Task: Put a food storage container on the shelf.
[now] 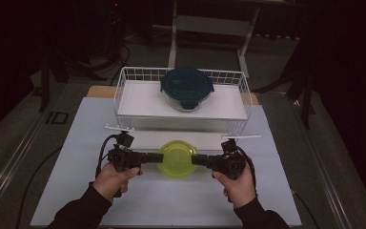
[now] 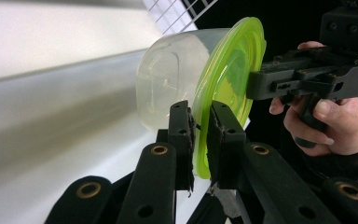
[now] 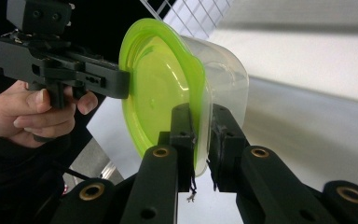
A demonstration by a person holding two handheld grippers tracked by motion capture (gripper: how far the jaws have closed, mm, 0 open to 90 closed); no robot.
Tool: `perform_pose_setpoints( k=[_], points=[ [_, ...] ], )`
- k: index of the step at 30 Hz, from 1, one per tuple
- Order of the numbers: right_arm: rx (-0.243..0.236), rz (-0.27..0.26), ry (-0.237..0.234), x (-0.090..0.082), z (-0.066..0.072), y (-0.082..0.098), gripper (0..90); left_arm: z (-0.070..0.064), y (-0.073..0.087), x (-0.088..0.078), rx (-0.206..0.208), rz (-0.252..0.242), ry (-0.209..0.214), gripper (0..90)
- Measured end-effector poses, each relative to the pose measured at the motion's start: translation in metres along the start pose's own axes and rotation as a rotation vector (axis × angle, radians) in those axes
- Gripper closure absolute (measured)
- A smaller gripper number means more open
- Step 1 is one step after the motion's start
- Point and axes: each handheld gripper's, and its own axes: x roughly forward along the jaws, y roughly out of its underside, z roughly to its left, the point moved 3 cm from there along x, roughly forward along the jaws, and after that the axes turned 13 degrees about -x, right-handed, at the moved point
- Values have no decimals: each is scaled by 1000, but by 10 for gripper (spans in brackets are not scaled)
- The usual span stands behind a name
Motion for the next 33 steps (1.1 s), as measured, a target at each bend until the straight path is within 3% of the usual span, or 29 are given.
perform_pose_setpoints(
  k=[11, 33],
  points=[
    [-36, -34, 8, -16, 8, -32, 814, -25, -23, -16, 26, -30, 24, 804],
    [-75, -143, 41, -50, 14, -116, 815, -86, -95, -46, 114, -94, 18, 809]
  ],
)
